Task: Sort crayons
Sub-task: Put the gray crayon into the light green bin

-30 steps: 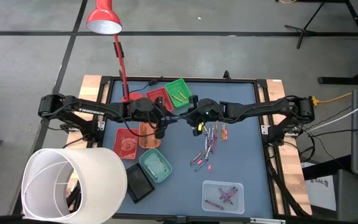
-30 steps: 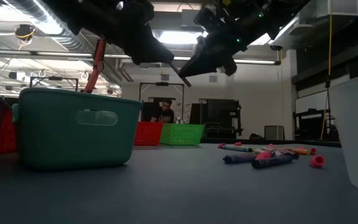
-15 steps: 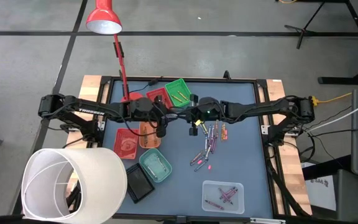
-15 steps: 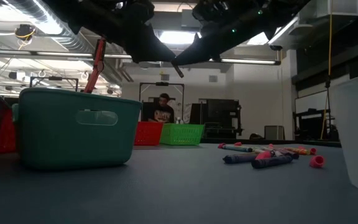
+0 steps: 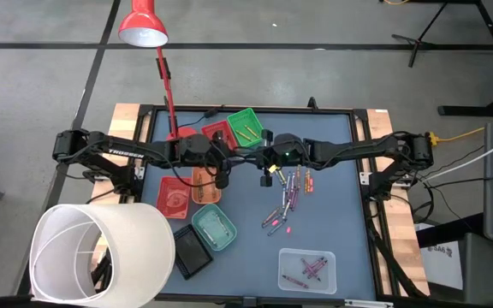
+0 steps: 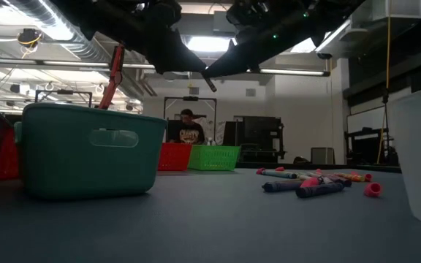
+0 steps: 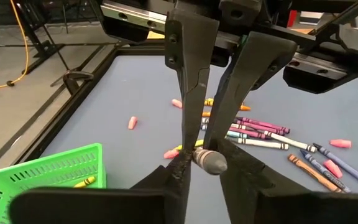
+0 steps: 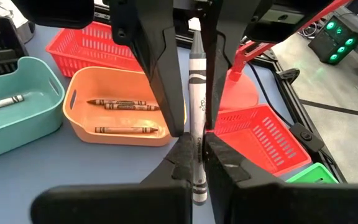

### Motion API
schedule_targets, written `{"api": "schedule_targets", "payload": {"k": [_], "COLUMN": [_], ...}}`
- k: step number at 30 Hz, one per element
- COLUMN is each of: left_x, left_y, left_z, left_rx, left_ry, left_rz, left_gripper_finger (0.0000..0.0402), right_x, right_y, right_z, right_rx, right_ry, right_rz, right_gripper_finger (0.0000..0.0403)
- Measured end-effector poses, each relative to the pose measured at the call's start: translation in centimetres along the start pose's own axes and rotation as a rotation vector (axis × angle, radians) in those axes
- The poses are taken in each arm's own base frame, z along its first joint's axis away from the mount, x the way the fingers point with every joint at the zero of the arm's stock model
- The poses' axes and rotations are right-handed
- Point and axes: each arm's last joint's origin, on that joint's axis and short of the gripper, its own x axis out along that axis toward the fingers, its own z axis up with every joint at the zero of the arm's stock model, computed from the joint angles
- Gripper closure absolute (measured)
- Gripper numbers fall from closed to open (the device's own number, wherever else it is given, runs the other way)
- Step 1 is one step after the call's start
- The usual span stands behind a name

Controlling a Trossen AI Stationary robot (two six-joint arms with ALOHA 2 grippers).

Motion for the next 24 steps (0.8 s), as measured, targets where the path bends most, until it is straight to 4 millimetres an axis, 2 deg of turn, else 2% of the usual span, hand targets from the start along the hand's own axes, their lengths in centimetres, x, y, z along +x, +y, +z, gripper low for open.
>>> {"api": "schedule_targets", "payload": {"k": [7, 13, 18, 24], "left_x": [0.0, 0.0, 0.0, 0.0], "left_y": [0.0, 0.0, 0.0, -0.3], "left_z": [0.0, 0.0, 0.0, -0.6], "left_rx": [0.0, 0.0, -0.001, -0.004], "left_ry": [0.001, 0.001, 0.002, 0.061], "left_rz": [0.006, 0.006, -0.003, -0.045], "left_gripper_finger": [0.0384, 0.0394, 0.0392, 0.0392], "right_x": [0.0, 0.0, 0.0, -0.1], "right_y": [0.0, 0.0, 0.1, 0.4], "right_z": [0.0, 0.0, -0.2, -1.4], "right_rx": [0.0, 0.006, 0.06, 0.061], "right_ry": [0.003, 0.004, 0.024, 0.142], "right_rz": [0.001, 0.001, 0.006, 0.038], "right_gripper_finger": [0.0384, 0.0375, 0.0316, 0.0253]}}
